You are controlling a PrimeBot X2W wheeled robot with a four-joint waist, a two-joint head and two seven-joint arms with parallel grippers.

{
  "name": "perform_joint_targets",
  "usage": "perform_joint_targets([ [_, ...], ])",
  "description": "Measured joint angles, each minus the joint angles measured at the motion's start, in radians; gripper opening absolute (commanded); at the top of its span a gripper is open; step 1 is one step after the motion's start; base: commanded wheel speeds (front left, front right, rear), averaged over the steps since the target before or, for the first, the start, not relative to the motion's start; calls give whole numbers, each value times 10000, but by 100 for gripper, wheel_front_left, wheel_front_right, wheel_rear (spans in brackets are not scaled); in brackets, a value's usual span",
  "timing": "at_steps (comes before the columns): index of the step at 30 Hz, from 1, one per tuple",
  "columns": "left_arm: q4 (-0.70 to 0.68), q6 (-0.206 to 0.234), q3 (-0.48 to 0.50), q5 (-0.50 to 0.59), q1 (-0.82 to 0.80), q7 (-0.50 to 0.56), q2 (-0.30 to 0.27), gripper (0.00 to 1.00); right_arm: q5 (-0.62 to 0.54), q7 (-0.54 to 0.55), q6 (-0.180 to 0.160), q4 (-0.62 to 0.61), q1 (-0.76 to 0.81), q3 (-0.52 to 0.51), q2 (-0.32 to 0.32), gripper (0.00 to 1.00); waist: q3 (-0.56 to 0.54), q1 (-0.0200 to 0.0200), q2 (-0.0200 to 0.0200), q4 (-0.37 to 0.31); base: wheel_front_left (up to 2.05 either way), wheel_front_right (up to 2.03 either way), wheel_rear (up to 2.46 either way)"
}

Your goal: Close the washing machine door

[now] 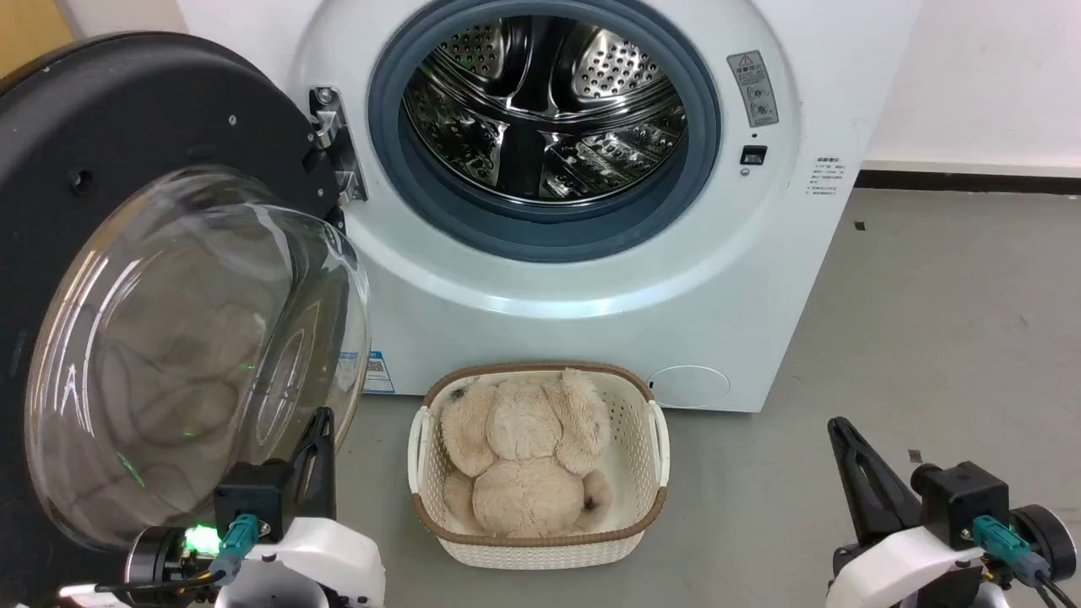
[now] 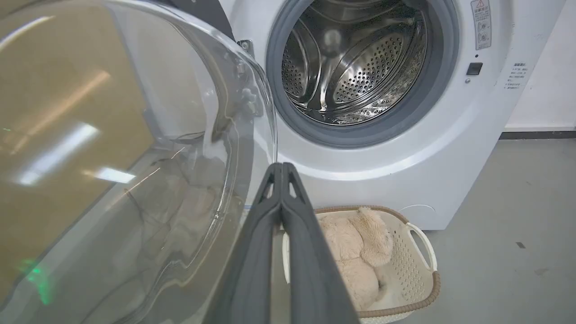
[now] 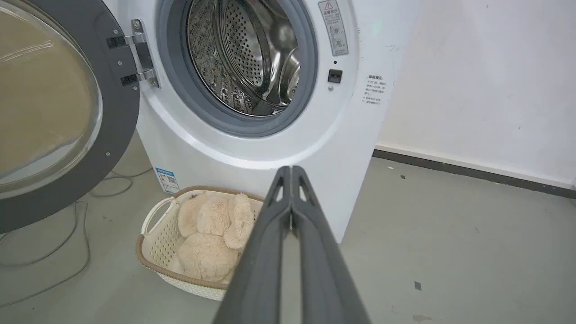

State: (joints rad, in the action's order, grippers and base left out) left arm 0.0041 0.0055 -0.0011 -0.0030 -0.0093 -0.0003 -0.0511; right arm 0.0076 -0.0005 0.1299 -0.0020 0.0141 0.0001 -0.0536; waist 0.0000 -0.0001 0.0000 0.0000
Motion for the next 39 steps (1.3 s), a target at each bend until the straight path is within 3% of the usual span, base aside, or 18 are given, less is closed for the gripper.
perform_joint_targets([
  [32,0,-2,0,0,0,0,2,0,0,0,0,0,-1,2,0,0,0,1,0,0,0,0,0],
  [33,2,0,0,0,0,0,2,100,2,0,0,0,0,2,0,100,0,1,0,0,0,0,0],
  [39,13,23,-17,-2,0,-4,2,100,23,-10,0,0,5,-10,-2,100,5,1,0,1,0,0,0],
])
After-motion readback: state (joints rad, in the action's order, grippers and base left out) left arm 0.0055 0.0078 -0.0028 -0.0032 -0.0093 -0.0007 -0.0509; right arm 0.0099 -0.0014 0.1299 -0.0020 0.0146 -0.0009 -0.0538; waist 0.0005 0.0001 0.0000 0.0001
